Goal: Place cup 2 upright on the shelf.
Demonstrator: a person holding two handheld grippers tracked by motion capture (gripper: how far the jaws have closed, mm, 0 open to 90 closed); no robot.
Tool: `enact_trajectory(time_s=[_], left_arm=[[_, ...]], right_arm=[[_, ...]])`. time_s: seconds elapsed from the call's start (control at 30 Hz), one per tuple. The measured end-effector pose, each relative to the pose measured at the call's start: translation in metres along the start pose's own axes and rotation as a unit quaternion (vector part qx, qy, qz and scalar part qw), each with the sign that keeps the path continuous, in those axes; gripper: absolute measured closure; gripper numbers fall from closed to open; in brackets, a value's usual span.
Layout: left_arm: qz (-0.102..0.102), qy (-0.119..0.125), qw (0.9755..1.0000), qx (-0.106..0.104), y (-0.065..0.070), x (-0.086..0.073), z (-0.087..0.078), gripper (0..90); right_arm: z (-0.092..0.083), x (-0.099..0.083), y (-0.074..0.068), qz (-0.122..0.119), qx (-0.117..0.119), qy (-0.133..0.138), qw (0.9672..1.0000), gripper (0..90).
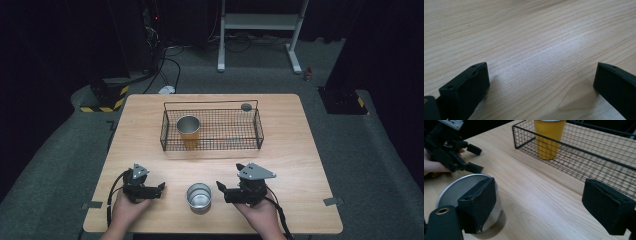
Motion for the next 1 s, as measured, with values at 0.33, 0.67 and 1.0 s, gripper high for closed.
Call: enact_trajectory(time_s=[0.33,0.67,1.0], left_arm=[[0.001,0.001,1.0,0.0,0.0,0.0,0.0,0.7],[0.002,0.001,1.0,-0.001,0.0,-0.001,-0.001,0.7],[0.002,0.001,1.0,-0.002,0.0,-0.001,-0.001,0.6]], right_arm=[[0.018,0.002,-0.029,-0.02,0.055,-0.008,0.9982,9.1],[0.035,-0.002,-0.052,-0.039,0.096,-0.021,0.9943,8.9],[0.044,-0.007,-0.057,-0.042,0.105,-0.033,0.9931,8.9]])
Point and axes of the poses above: each handheld gripper's, and its own axes: z roughly forward along the jaws, x roughly out of its top, y roughly to its right, the point moved 2 cm from there along z, roughly forward along the jaws, and after that the axes turned 9 degrees about x, right-handed, at the moved point
